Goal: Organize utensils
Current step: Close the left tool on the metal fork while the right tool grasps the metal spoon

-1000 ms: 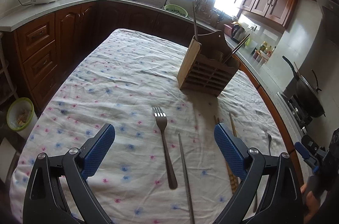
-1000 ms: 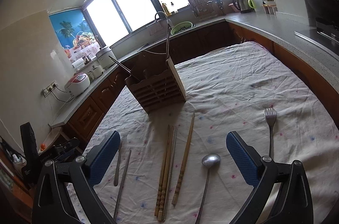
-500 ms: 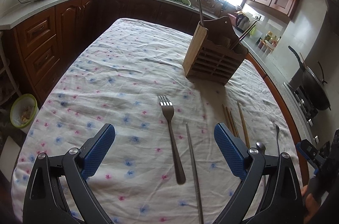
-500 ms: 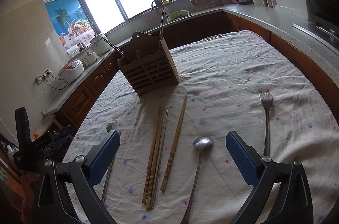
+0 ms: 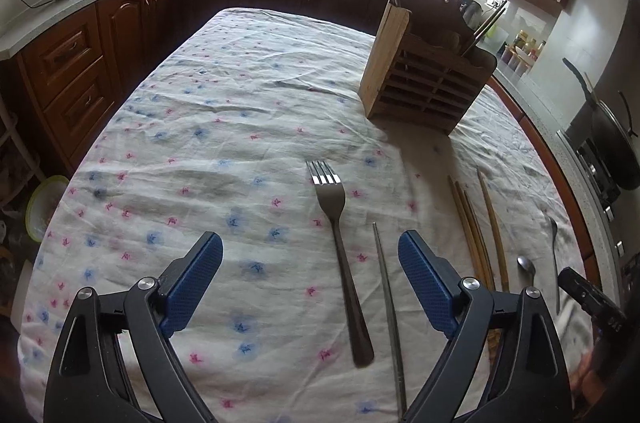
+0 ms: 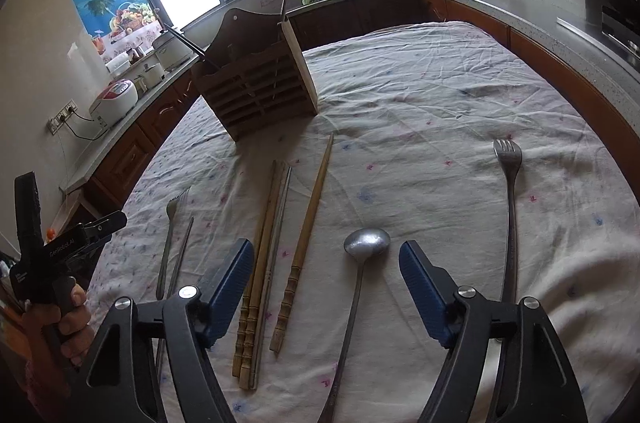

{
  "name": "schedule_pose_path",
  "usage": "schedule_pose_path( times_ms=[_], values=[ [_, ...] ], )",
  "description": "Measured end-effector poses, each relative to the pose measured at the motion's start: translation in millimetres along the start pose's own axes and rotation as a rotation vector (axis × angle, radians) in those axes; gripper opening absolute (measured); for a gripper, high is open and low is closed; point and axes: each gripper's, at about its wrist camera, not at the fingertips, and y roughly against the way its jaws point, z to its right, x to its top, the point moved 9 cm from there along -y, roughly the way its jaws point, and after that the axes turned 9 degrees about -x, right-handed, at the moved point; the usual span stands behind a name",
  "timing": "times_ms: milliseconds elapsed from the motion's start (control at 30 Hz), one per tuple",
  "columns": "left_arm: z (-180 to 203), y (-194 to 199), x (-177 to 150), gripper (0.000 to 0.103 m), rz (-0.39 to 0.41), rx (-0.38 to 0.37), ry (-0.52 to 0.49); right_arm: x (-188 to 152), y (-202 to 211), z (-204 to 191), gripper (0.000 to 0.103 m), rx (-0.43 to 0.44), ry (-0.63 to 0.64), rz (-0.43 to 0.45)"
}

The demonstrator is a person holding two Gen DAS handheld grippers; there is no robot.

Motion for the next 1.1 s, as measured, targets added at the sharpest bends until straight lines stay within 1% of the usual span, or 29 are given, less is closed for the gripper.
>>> schedule_pose_path(
  times_ms=[33, 67, 100, 133, 167, 233, 267, 333, 367, 400, 433, 467, 500, 533, 600, 733, 833, 1100],
  values=[
    [0.2, -5.4, -0.8, 0.087, -0.011, -0.003, -0.002, -2.0, -4.0, 1.0, 0.063, -0.007, 0.008, -0.012],
    [0.4, -10.9, -1.3, 0.084, -0.023, -0.002, -0.004, -4.2, -7.3, 1.2, 0.060, -0.015, 0.016, -0.025],
    [1.1, -16.2, -1.7, 0.080, -0.036, -0.002, -0.008, -6.6, -11.1, 1.2, 0.054, -0.023, 0.023, -0.040],
    [2.0, -21.6, -2.3, 0.078, -0.047, -0.005, -0.011, -9.1, -15.3, 0.8, 0.050, -0.030, 0.031, -0.055],
    [2.5, -27.1, -2.8, 0.076, -0.060, -0.007, -0.014, -11.4, -18.6, 0.5, 0.048, -0.036, 0.037, -0.066],
    [2.9, -38.0, -3.3, 0.072, -0.090, -0.004, -0.019, -15.8, -25.4, 0.7, 0.041, -0.061, 0.050, -0.085],
    [3.3, -42.5, -3.0, 0.069, -0.100, -0.004, -0.022, -18.1, -28.6, 0.9, 0.040, -0.071, 0.057, -0.096],
    [3.6, -51.1, -2.3, 0.066, -0.122, -0.002, -0.030, -21.9, -34.3, 1.9, 0.031, -0.082, 0.065, -0.119],
    [3.6, -55.2, -1.8, 0.063, -0.131, -0.001, -0.033, -23.5, -37.1, 3.0, 0.029, -0.087, 0.067, -0.128],
    [3.7, -59.0, -1.9, 0.061, -0.141, 0.002, -0.036, -24.6, -39.4, 4.1, 0.025, -0.092, 0.068, -0.136],
    [3.8, -61.5, -1.2, 0.060, -0.143, 0.009, -0.041, -24.7, -41.0, 4.8, 0.021, -0.099, 0.073, -0.139],
    [4.3, -62.5, 0.8, 0.057, -0.139, 0.017, -0.053, -23.5, -42.0, 5.1, 0.020, -0.108, 0.080, -0.137],
    [4.6, -63.8, 1.4, 0.051, -0.140, 0.019, -0.059, -22.7, -42.6, 5.2, 0.015, -0.110, 0.083, -0.139],
    [4.8, -64.9, 2.8, 0.047, -0.139, 0.023, -0.064, -21.6, -43.0, 4.9, 0.009, -0.106, 0.081, -0.140],
    [4.8, -67.8, 5.3, 0.018, -0.142, 0.018, -0.071, -20.0, -43.7, 4.5, 0.005, -0.092, 0.074, -0.140],
    [5.4, -69.1, 8.2, 0.018, -0.138, -0.010, -0.071, -16.1, -39.9, -3.9, 0.004, -0.055, 0.078, -0.122],
    [8.3, -61.8, 8.7, 0.018, -0.124, -0.039, -0.061, -11.2, -34.1, -9.1, 0.004, -0.029, 0.073, -0.103],
    [20.3, -14.8, 23.5, 0.018, -0.027, -0.090, -0.064, 12.0, -12.8, -14.3, 0.004, 0.008, 0.040, -0.034]
  ],
)
